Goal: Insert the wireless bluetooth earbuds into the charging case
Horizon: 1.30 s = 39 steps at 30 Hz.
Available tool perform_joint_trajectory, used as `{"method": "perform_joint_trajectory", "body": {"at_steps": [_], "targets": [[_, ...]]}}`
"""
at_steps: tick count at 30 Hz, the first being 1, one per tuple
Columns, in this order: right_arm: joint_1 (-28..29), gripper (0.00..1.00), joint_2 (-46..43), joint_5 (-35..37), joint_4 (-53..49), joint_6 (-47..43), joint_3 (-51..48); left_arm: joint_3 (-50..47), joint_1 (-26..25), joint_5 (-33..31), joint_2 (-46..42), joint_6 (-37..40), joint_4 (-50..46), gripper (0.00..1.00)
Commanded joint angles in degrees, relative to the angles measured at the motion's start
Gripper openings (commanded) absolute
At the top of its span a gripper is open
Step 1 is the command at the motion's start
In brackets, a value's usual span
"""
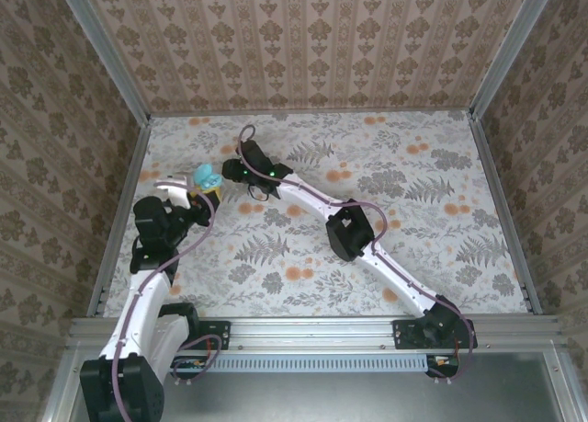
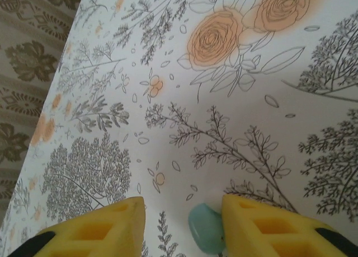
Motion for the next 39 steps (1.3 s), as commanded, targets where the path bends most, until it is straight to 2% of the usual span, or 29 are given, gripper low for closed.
{"method": "perform_joint_trajectory", "body": {"at_steps": [1, 5, 8, 14, 19, 24, 32, 39], "targets": [[1.54, 0.38, -0.57, -0.36, -8.14, -1.9, -0.35, -0.82, 0.32, -0.46, -2.21, -0.37, -1.11, 0.06], [2.19, 0.32, -3.69, 1.09, -8.36, -4.85, -5.0, -0.87, 0.33, -0.88, -3.7, -0.27, -1.93, 0.06], [2.46, 0.31, -4.23, 2.57, -8.87, -6.94, -5.4, -0.92, 0.28, -0.68, -3.93, -0.4, -1.99, 0.06], [2.72, 0.39, -5.53, 7.15, -8.91, -10.28, -5.4, -0.88, 0.33, -0.81, -4.15, -0.45, -2.22, 0.06], [2.38, 0.43, -5.53, 10.49, -9.23, -6.59, -4.99, -0.92, 0.36, -0.76, -4.18, -0.63, -2.0, 0.06], [2.42, 0.42, -2.84, 11.22, -11.21, -4.02, -1.85, -1.09, 0.34, -0.92, -4.37, -0.71, -1.85, 0.06], [2.72, 0.32, -0.86, 11.24, -11.87, -2.02, -1.27, -1.45, 0.32, -1.54, -6.01, -0.53, -2.74, 0.06], [2.61, 0.15, -3.96, 9.99, -11.95, -5.94, -4.19, -1.35, 0.36, -2.02, -7.61, 0.16, -4.62, 0.06]]}}
